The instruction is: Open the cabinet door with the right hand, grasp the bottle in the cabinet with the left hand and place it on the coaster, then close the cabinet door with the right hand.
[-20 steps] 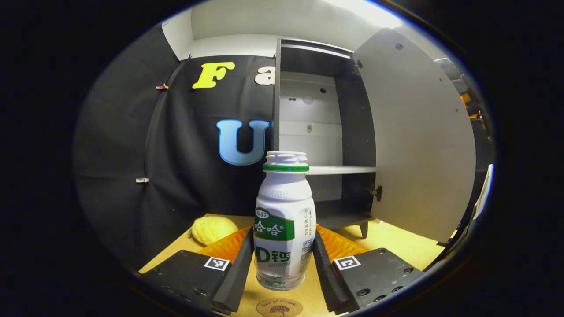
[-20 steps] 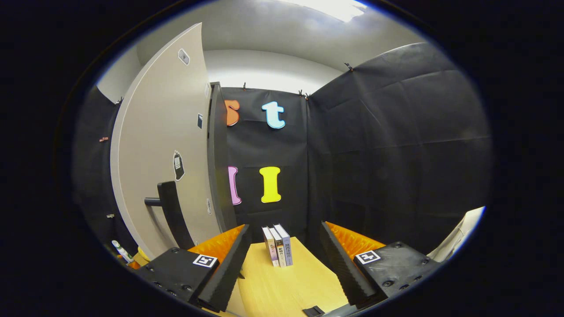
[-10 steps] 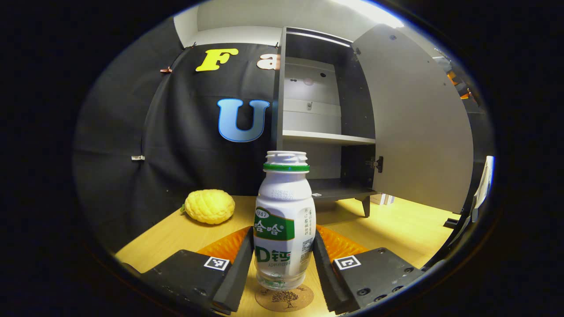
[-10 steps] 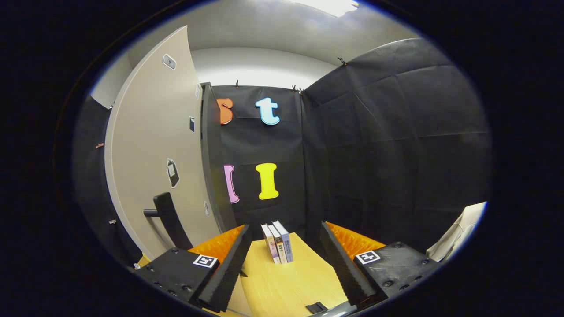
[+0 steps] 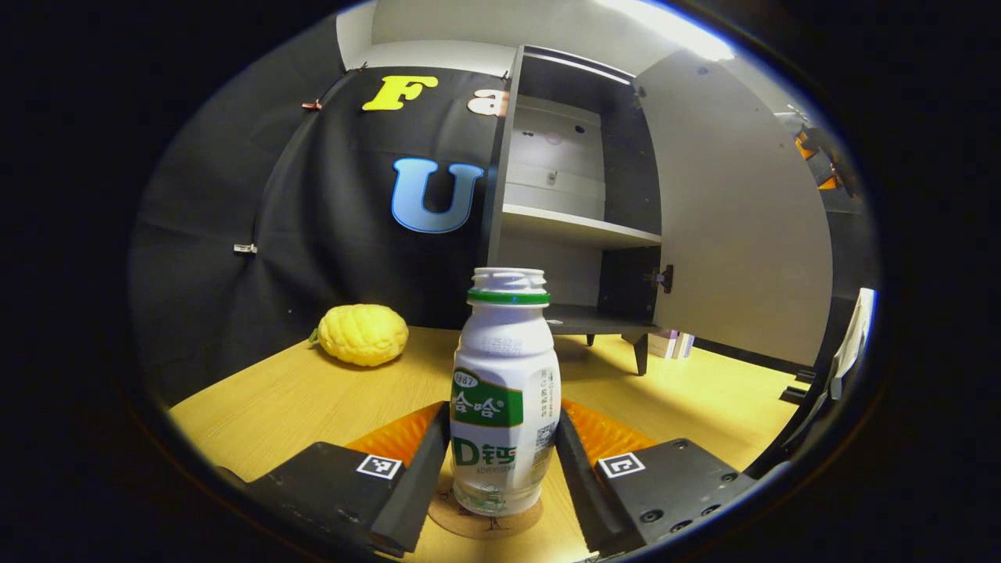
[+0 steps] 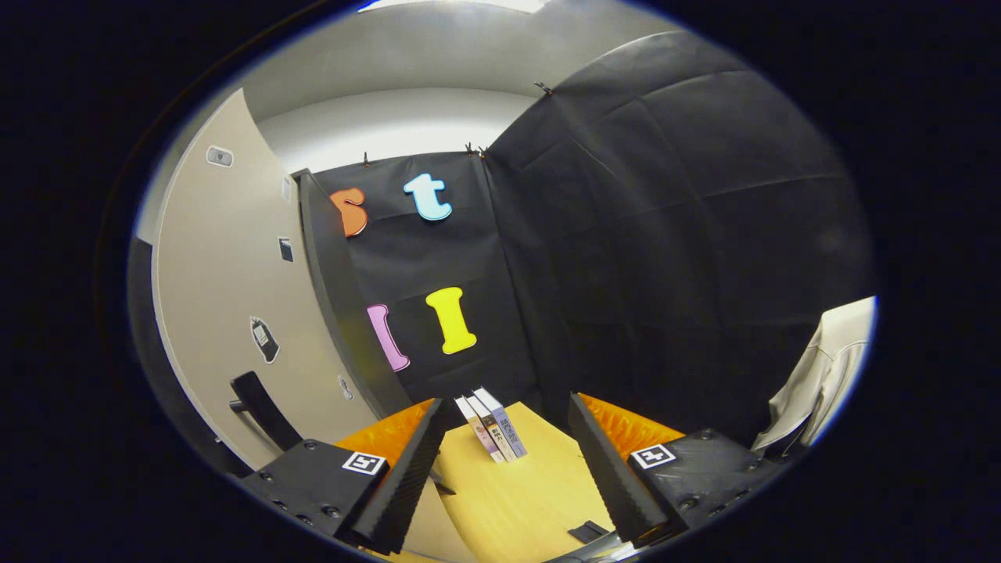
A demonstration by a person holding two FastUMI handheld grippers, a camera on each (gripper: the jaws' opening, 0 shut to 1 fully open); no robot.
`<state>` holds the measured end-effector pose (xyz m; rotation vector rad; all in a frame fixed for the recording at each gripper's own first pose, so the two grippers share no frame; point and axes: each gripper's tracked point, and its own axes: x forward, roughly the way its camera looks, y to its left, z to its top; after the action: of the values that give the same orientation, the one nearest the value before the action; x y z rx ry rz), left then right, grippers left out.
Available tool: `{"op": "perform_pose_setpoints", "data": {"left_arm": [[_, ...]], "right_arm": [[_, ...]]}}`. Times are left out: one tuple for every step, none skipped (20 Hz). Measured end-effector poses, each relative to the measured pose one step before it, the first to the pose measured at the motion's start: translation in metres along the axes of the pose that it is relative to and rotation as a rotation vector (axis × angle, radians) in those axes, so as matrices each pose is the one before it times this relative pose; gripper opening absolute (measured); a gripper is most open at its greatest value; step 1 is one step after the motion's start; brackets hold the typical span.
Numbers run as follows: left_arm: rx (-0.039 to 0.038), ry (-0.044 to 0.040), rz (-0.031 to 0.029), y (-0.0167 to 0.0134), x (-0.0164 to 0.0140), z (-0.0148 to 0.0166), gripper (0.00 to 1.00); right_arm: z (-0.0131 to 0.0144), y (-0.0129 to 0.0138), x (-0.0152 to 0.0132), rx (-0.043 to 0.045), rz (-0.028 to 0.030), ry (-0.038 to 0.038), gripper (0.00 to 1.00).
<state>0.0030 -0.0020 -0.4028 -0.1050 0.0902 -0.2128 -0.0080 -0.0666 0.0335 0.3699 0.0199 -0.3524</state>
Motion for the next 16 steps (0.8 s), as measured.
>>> {"op": "perform_pose_setpoints", "data": {"left_arm": [[0.00954,0.00853,0.00777,0.00106,-0.00001,-0.00407,0.77],[0.00322,-0.00044,0.00212,0.00049,-0.00068,-0.00088,0.78],[0.00053,-0.00262,-0.00782,-0.00192,0.00089,0.00005,0.78],[0.00022,-0.00390,-0.00980,-0.00312,-0.00086,0.00133,0.79],[-0.00358,-0.00279,-0.00581,-0.00346,-0.00234,-0.00057,0.79],[-0.00210,-0.00178,-0.00273,-0.00157,-0.00125,0.00144,0.82],[0.00797,-0.00172,-0.00514,-0.00177,-0.00209,0.00137,0.84],[0.02315,-0.00895,0.00979,0.00053,-0.00234,0.00348,0.89],[0.02319,-0.01049,-0.00554,-0.00150,-0.00035,0.00780,0.89],[0.01278,0.00064,-0.00955,-0.00162,-0.00024,0.00401,0.95],[-0.00106,0.00584,-0.00509,-0.00004,0.00119,-0.00200,0.95],[-0.01210,0.00567,0.00057,-0.00001,-0.00062,0.00058,0.93],[-0.01557,0.00283,0.00011,-0.00008,-0.00177,0.00305,0.95],[-0.01032,-0.00282,0.00698,0.00216,-0.00195,0.00694,0.95],[-0.00344,-0.00325,0.00829,0.00067,-0.00255,0.00816,0.95],[0.00297,-0.00103,0.00624,0.00073,-0.00163,0.00907,0.95]], "right_arm": [[0.00058,-0.00044,0.00042,0.01042,-0.00181,-0.00019,0.98],[0.00011,0.00037,0.00040,0.00303,-0.00159,0.00101,0.97],[-0.00034,-0.00012,0.00075,-0.00423,0.00013,0.00163,0.97],[-0.00034,-0.00143,-0.00104,-0.01040,0.00102,0.00345,0.98],[-0.00222,-0.00281,-0.00191,-0.00954,0.00379,0.00391,0.98],[-0.00010,-0.00018,-0.00075,-0.00399,0.00351,0.00242,0.98],[-0.00008,0.00095,-0.00026,-0.00197,0.00455,0.00047,0.98],[-0.00114,0.00023,0.00116,-0.00753,0.00292,0.00332,0.98],[-0.00188,-0.00100,-0.00077,-0.01253,0.00267,0.00492,0.98],[-0.00110,-0.00061,0.00035,-0.01279,0.00540,0.00484,0.98],[-0.00123,-0.00106,-0.00042,-0.01277,0.00360,0.00343,0.98],[0.00000,-0.00073,-0.00034,-0.01439,0.00346,0.00186,0.98],[0.00034,-0.00108,0.00064,-0.01591,0.00283,-0.00106,0.98],[-0.00020,-0.00110,0.00188,-0.01390,0.00354,-0.00184,0.98],[-0.00036,0.00009,-0.00009,-0.01218,0.00599,-0.00262,0.98],[0.00027,0.00004,0.00153,-0.01175,0.00675,-0.00328,0.98]]}}
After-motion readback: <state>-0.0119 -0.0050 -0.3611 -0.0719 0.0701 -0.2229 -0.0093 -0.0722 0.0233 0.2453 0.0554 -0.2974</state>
